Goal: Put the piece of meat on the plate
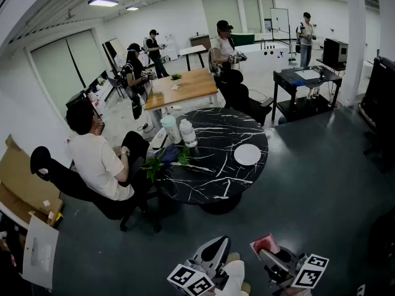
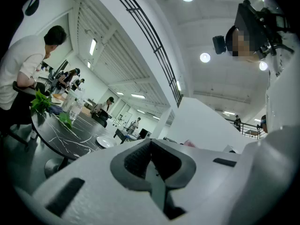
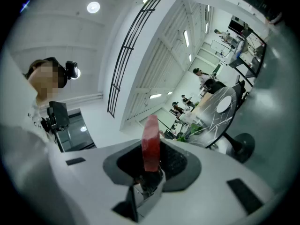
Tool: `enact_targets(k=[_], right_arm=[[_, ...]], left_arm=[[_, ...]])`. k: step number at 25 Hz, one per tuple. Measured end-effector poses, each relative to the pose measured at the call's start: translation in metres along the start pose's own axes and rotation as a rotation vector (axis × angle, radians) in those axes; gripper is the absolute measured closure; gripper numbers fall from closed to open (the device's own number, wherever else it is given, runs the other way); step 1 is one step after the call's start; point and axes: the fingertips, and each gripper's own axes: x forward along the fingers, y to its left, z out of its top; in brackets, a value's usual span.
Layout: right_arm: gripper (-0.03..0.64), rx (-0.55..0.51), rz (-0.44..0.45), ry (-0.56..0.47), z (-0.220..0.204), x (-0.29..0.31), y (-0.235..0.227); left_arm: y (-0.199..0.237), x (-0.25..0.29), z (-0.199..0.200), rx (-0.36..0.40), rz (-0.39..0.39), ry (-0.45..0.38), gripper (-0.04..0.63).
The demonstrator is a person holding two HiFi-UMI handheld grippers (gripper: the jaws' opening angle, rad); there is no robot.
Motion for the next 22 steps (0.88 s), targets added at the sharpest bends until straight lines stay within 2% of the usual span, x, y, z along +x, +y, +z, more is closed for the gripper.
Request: enact_targets(k=[9,14,22], right_arm=[[0.525,0.021,-0.042,0.004,0.042,0.033,-0.054],[0.525,-0.008,-0.057,-0.002,0.085,0.068,-0.087],[0.525,-0.023,-0.063,0.013,0.129,0.131,-0.122]], left_arm=[[0.041,0.072,0.000,-0.048,-0.022,0.025,0.586],[0.070,0.129,0.020,-0.018,-0.072,0.011,0.586],[0.128,0.186,0.047,-0.035,-0.075,0.007,0.586]])
